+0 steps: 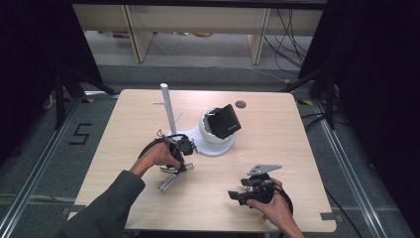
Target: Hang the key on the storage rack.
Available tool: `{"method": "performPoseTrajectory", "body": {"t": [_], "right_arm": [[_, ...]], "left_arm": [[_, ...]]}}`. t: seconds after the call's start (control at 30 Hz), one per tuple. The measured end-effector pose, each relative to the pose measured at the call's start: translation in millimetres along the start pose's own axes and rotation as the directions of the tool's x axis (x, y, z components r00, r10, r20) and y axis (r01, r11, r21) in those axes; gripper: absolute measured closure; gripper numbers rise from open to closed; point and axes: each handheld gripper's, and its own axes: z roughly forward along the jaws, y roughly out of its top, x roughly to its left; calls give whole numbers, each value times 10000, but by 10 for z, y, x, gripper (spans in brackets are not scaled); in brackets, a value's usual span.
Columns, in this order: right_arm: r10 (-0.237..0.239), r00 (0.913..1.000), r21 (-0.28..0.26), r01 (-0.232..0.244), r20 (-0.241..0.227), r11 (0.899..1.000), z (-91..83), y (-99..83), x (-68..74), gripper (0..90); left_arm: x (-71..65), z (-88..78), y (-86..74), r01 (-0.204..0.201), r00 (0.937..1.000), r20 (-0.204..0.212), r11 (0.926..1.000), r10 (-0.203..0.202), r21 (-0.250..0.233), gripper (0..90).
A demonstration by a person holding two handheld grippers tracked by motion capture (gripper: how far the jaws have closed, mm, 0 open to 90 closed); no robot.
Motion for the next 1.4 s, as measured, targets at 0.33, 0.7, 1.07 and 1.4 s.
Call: {"method": "performPoseTrajectory", "body": {"t": [0.33,0.7,1.07,1.4], "right_arm": [[-110,9999,-222,111,64,9997,19,10,-20,277],[-152,9999,-76,152,-52,9999,29,18,-11,278],[-187,9998,-241,186,-64,9995,32,22,-31,278],[-173,9998,-123,172,-110,9998,42,28,-32,278]], "left_arm": [[-97,18,115,812,9961,262,9900,-848,1155,712],[-113,16,127,691,9965,380,9895,-745,1273,750],[-101,-74,74,851,9958,261,9917,-880,969,752],[20,-521,-143,1380,9896,-470,9897,-1361,383,753]]}}
